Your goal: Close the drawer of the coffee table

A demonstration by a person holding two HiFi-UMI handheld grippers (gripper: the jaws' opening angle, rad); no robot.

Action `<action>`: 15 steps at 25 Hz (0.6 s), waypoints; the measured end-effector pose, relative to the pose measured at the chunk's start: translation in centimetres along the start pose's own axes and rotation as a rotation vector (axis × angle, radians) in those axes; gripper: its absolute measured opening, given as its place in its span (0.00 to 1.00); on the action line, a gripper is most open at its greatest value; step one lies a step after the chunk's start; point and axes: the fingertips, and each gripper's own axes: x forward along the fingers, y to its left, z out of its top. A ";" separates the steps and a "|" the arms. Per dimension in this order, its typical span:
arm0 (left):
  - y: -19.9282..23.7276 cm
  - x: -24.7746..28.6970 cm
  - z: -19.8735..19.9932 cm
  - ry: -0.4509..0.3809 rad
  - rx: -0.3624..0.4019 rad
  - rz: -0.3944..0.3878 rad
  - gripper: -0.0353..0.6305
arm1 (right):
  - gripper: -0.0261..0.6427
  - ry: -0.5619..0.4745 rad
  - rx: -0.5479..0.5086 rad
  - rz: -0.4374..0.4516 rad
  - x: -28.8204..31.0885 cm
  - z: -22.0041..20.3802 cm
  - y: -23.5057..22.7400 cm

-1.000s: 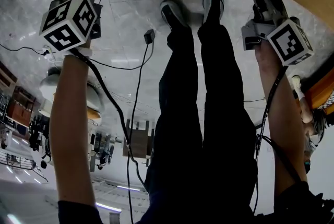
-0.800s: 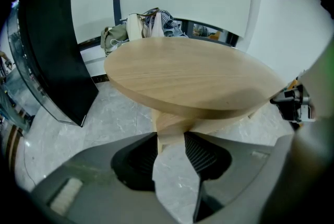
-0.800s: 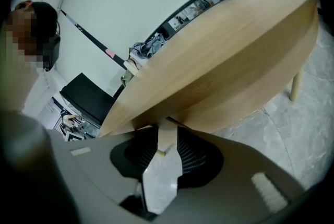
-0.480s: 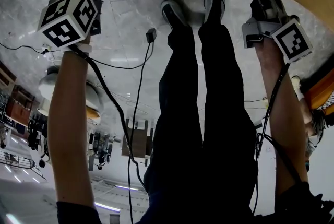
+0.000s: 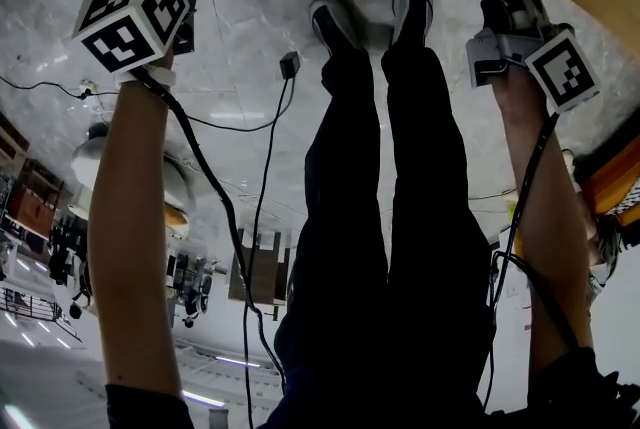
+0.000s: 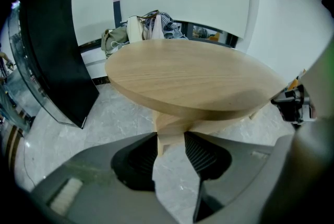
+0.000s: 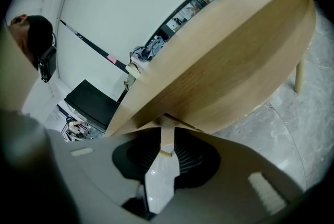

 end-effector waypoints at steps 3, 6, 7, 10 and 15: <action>0.2 -0.4 -0.7 0.020 -0.012 0.021 0.31 | 0.16 0.051 0.004 -0.013 -0.8 -1.3 0.4; -0.2 -1.5 -1.4 0.019 -0.050 0.050 0.31 | 0.15 0.143 -0.058 -0.016 -1.9 -2.9 1.2; -0.5 -2.0 -1.6 0.015 -0.069 0.056 0.31 | 0.14 0.176 -0.081 -0.013 -2.3 -3.5 1.5; -1.7 -4.3 -1.9 -0.001 -0.122 0.057 0.31 | 0.14 0.246 -0.114 0.023 -3.2 -4.9 3.4; -4.7 -10.8 0.9 -0.107 -0.107 0.046 0.30 | 0.14 0.287 -0.194 0.113 -4.8 -4.3 9.6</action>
